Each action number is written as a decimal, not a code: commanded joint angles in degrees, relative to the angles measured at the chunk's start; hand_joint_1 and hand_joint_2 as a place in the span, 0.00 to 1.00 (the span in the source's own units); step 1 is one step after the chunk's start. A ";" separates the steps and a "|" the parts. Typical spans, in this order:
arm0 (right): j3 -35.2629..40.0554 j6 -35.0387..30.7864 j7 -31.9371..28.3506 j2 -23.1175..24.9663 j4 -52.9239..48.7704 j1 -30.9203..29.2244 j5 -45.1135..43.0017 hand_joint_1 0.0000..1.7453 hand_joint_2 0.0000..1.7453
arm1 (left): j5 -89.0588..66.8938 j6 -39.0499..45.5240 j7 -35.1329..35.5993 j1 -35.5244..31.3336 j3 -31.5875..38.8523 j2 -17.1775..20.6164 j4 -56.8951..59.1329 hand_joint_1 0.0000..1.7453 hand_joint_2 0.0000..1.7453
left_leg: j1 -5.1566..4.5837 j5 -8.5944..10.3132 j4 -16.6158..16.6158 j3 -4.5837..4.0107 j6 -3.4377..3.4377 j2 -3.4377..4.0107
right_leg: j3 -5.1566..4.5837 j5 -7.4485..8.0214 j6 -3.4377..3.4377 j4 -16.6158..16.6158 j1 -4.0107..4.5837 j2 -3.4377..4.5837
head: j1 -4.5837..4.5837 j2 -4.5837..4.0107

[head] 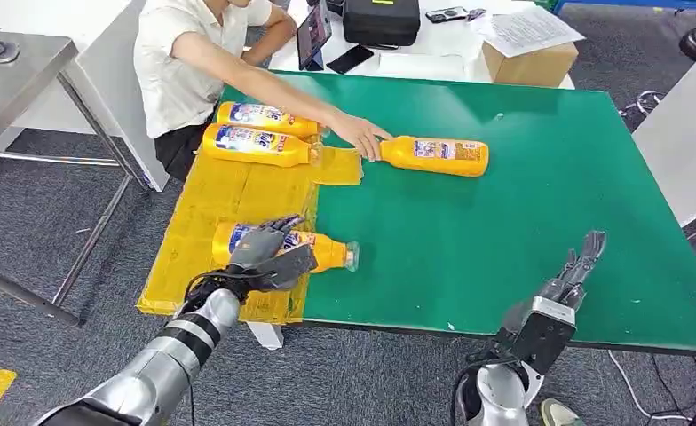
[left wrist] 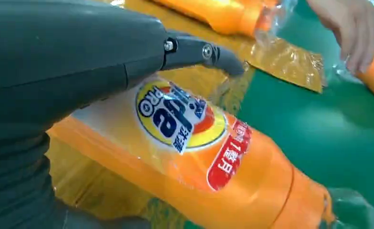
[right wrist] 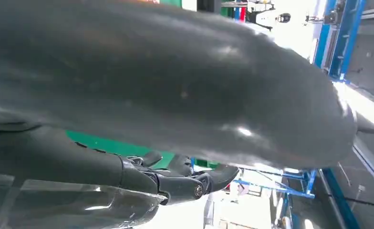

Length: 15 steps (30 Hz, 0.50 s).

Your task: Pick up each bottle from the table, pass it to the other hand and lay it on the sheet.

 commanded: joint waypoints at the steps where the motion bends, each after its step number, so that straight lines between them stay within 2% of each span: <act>1: 0.90 -0.05 0.02 -2.06 4.33 -2.13 -0.34 0.00 0.00 | 0.36 -0.95 -0.05 -3.11 1.44 -0.25 6.52 0.00 1.00 | 0.03 -0.03 -0.04 0.16 -0.07 0.05 | 0.14 -0.01 -0.08 -0.05 0.03 0.09 | -0.02 0.00; 4: 0.90 -0.05 0.02 -2.06 4.33 -2.13 -0.34 0.00 0.00 | 0.36 -0.95 -0.05 -3.11 1.44 -0.25 6.52 0.00 1.00 | 0.05 -0.03 -0.03 0.15 -0.08 0.06 | 0.13 0.00 -0.08 -0.05 0.05 0.10 | -0.02 0.00; 10: 1.89 -0.05 0.02 -2.60 4.95 -2.47 -1.12 0.00 0.00 | 4.01 -7.80 -2.23 -2.68 1.24 -0.12 4.38 0.00 1.00 | 0.09 -0.15 -0.02 0.44 -0.19 0.13 | 0.39 -0.10 -0.20 -0.03 0.08 0.23 | -0.02 0.00; 12: 1.96 -0.05 0.02 -2.68 4.99 -2.60 -1.28 0.00 0.00 | 5.38 -10.00 -3.11 -2.14 0.93 0.15 3.13 0.00 1.00 | 0.05 -0.06 -0.05 0.28 -0.13 0.07 | 0.26 -0.04 -0.12 -0.05 0.05 0.15 | 0.00 0.00; 14: 1.75 -0.05 0.02 -2.56 4.82 -2.54 -1.06 0.00 0.00 | 6.01 -9.64 -4.69 -1.13 0.62 0.16 1.29 0.00 1.00 | 0.04 -0.04 -0.05 0.24 -0.10 0.09 | 0.23 -0.02 -0.09 -0.05 0.03 0.16 | -0.02 0.00; 15: 1.16 -0.05 0.02 -2.33 4.15 -1.99 -0.51 0.00 0.00 | 6.57 -6.97 -7.06 1.26 -0.42 -0.42 -3.36 0.00 1.00 | 0.05 -0.08 -0.06 0.35 -0.13 0.12 | 0.31 -0.04 -0.13 -0.05 0.04 0.20 | -0.02 0.00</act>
